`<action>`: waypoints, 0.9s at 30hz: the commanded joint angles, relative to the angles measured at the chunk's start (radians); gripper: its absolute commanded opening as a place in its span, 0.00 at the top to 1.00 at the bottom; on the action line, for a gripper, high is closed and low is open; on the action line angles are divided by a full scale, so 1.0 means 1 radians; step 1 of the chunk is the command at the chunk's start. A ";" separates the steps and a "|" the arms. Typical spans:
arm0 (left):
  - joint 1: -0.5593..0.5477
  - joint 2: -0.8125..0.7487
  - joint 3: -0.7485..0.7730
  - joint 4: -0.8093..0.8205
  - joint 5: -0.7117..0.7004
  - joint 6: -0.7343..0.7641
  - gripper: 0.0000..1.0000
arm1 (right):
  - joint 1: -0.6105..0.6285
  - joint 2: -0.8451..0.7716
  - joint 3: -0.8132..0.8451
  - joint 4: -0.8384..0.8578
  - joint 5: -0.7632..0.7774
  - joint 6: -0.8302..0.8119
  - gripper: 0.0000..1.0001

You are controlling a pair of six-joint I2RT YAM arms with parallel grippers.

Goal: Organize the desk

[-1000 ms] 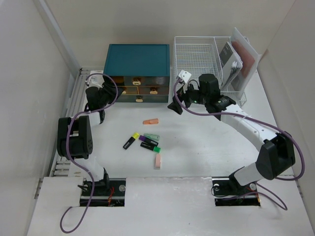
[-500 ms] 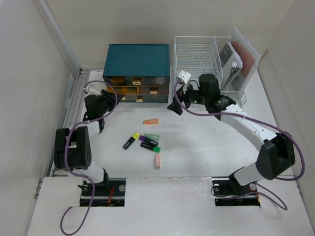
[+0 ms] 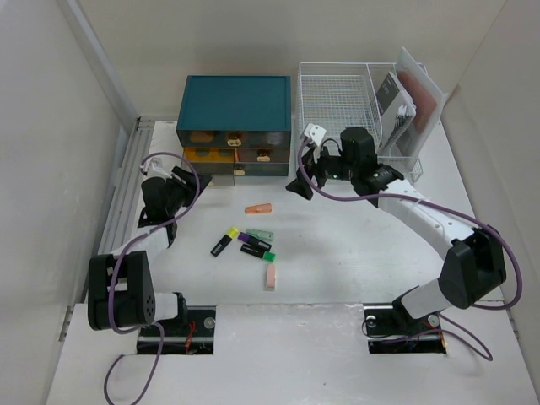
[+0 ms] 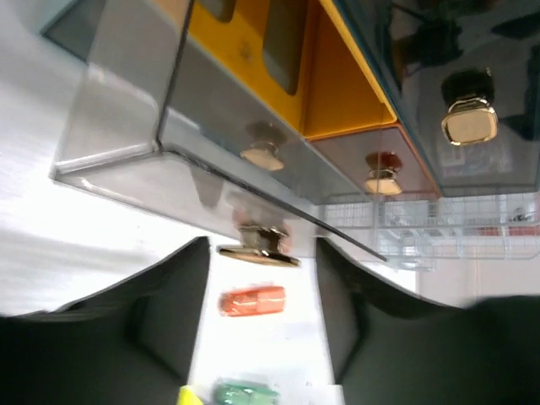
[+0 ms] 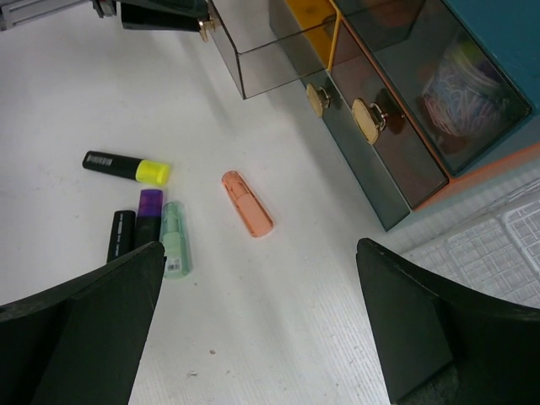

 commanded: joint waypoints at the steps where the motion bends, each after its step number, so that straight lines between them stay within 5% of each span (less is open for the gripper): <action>1: 0.000 -0.049 -0.017 -0.032 0.008 0.027 0.47 | -0.008 -0.020 -0.007 0.043 -0.039 -0.023 0.00; 7: 0.000 -0.058 -0.008 -0.076 0.008 0.036 0.08 | -0.008 -0.020 -0.007 0.023 -0.062 -0.043 0.00; 12: 0.000 -0.141 -0.008 -0.141 0.030 0.036 0.02 | 0.003 0.023 0.042 -0.129 -0.116 -0.185 0.02; 16: 0.000 -0.281 0.021 -0.330 0.050 0.117 0.09 | 0.101 0.081 0.053 -0.224 -0.066 -0.346 0.14; 21: -0.048 -0.420 0.139 -0.544 -0.028 0.301 0.36 | 0.222 0.159 0.053 -0.224 0.060 -0.382 0.40; 24: -0.081 -0.475 0.196 -0.612 -0.070 0.415 0.60 | 0.288 0.207 0.064 -0.235 0.112 -0.382 0.60; 27: -0.130 -0.558 0.216 -0.647 -0.186 0.513 0.75 | 0.316 0.239 0.075 -0.304 0.085 -0.450 0.65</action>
